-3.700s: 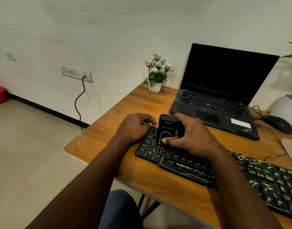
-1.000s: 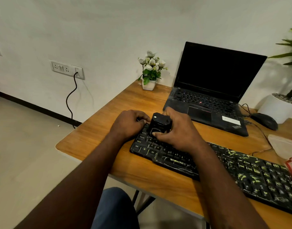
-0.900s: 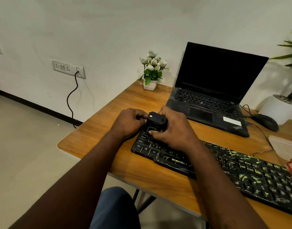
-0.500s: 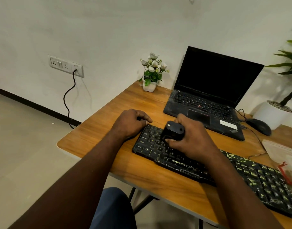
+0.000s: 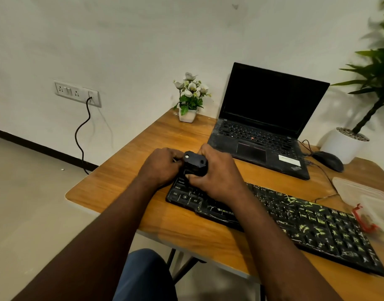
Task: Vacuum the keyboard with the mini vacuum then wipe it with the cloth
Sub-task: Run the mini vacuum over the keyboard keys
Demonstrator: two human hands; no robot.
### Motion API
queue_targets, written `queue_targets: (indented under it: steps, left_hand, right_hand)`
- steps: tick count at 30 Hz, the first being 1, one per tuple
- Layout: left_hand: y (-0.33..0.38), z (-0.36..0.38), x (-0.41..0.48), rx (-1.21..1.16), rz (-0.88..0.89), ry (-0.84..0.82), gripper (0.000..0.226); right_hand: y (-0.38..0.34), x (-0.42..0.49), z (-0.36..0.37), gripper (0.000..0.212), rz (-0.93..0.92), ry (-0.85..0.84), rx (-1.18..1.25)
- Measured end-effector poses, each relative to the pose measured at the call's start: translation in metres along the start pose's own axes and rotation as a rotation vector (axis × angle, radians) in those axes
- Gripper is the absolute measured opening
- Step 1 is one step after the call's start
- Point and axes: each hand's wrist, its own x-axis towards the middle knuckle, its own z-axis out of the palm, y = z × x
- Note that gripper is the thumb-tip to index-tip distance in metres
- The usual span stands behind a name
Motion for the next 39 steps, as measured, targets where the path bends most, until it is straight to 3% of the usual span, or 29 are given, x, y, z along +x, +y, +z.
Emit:
queue_targets:
  steps: [10, 20, 26, 33, 39]
  left_hand:
    - [-0.005, 0.005, 0.004, 0.015, 0.018, 0.001, 0.028]
    - [-0.003, 0.006, 0.003, 0.014, 0.033, -0.002, 0.030]
    - [-0.008, 0.007, 0.007, 0.026, 0.027, -0.001, 0.029]
    - [-0.007, 0.008, 0.006, 0.003, 0.008, 0.010, 0.029]
    - [-0.001, 0.006, 0.001, 0.004, 0.002, 0.017, 0.031]
  right_hand:
    - [0.049, -0.028, -0.070, 0.045, 0.264, -0.128, 0.120]
    - [0.041, 0.010, -0.050, 0.046, 0.217, -0.094, 0.110]
    - [0.054, -0.004, -0.059, 0.048, 0.279, -0.026, 0.097]
    - [0.040, -0.005, -0.043, 0.047, 0.187, -0.075, 0.159]
    - [0.051, -0.006, -0.050, 0.045, 0.209, -0.004, 0.104]
